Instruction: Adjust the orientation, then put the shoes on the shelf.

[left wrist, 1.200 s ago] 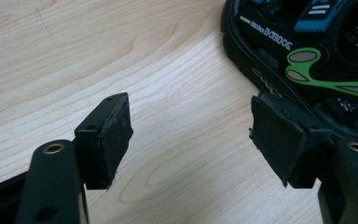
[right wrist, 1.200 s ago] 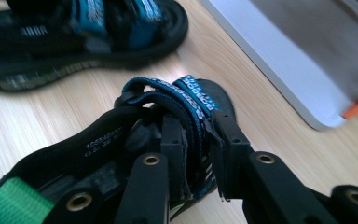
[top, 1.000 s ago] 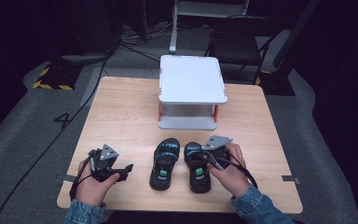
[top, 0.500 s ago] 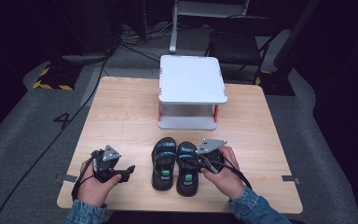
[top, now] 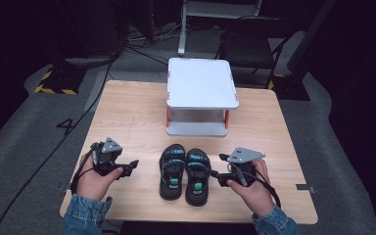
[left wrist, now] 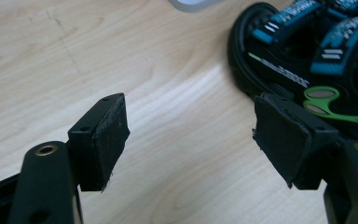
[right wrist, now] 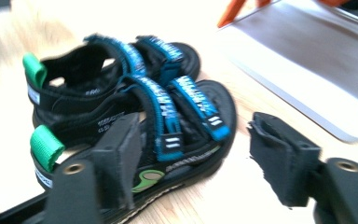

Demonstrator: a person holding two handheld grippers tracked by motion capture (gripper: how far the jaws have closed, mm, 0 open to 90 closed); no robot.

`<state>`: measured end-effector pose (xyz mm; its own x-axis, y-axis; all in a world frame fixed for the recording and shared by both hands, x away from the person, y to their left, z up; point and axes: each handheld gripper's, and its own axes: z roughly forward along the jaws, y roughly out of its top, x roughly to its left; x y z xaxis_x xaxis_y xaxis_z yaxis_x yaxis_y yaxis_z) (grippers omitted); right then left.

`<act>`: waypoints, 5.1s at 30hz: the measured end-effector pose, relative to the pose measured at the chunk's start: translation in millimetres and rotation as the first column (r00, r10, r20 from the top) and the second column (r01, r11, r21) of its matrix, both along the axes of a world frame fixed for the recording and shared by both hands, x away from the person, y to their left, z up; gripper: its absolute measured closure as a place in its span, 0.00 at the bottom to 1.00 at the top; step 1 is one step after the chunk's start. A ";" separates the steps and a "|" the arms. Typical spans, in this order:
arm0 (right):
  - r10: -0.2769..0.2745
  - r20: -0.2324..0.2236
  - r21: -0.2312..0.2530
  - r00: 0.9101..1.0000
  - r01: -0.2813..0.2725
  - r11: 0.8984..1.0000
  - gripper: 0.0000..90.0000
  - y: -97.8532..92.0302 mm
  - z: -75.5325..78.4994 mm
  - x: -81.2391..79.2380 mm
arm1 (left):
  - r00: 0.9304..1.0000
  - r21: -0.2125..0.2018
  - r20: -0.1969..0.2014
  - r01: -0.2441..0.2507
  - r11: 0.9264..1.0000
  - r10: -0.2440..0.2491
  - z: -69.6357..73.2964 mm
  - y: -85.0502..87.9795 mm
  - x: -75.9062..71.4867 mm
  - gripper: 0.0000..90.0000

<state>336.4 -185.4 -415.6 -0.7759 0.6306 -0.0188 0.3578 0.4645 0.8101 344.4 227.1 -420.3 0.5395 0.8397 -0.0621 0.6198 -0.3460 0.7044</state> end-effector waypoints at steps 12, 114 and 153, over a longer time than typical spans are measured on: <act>-0.065 -0.093 0.077 0.994 0.072 0.994 0.28 16.5 -7.0 -14.7 | 0.999 0.084 -0.006 -0.046 0.995 0.047 5.1 12.9 24.8 0.25; -0.197 -0.284 -0.055 0.939 0.189 0.980 0.90 111.7 -35.3 -6.7 | 0.989 0.063 -0.032 0.145 0.987 -0.144 -5.0 -27.3 36.2 0.26; -0.421 -0.145 0.013 0.895 0.427 0.904 0.89 54.2 5.7 115.1 | 0.993 0.032 -0.024 0.113 0.993 -0.113 -5.5 -15.3 36.6 0.26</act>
